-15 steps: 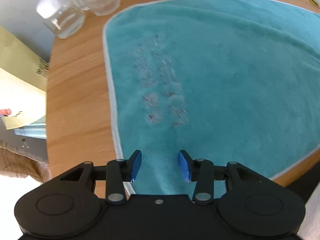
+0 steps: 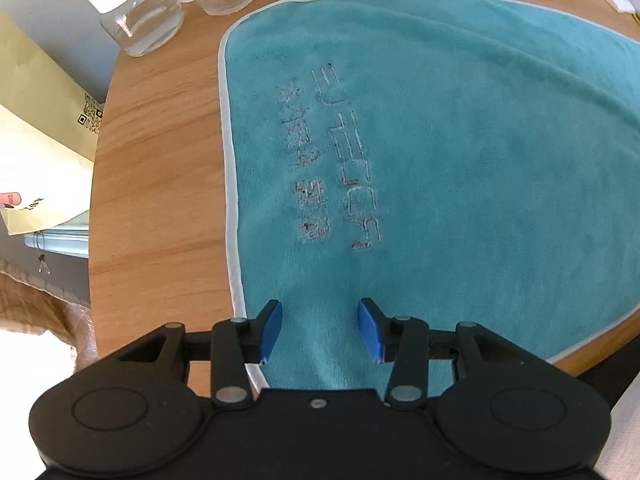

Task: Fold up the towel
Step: 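Move both open grippers back over the folded towel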

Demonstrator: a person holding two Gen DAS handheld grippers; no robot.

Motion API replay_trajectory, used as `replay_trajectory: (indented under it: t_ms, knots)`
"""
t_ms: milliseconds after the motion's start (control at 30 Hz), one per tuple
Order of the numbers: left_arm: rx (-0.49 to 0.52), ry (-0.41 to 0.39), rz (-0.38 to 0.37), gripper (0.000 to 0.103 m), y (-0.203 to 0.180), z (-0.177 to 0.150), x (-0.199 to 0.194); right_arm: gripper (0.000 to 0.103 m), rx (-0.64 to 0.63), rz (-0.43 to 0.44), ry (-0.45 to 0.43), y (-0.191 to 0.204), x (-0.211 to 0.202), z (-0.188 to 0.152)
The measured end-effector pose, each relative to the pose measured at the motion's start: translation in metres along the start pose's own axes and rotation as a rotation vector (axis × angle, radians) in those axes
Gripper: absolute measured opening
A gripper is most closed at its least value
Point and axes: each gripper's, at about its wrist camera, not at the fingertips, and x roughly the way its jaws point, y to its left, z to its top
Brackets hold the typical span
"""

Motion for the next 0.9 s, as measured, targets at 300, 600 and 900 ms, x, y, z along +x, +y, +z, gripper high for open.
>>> replay_trajectory:
  t_ms: [300, 600, 900]
  knots:
    - [0.015, 0.028, 0.023, 0.043, -0.003, -0.004, -0.003, 0.056, -0.077, -0.057, -0.007, 0.015, -0.012, -0.002]
    - [-0.069, 0.038, 0.016, 0.044, 0.005, -0.011, -0.003, 0.049, -0.008, 0.032, -0.059, 0.01, -0.01, 0.015]
    - [-0.142, 0.052, 0.046, 0.044, 0.004, -0.017, -0.006, 0.053, -0.007, 0.08, -0.017, -0.011, -0.008, 0.018]
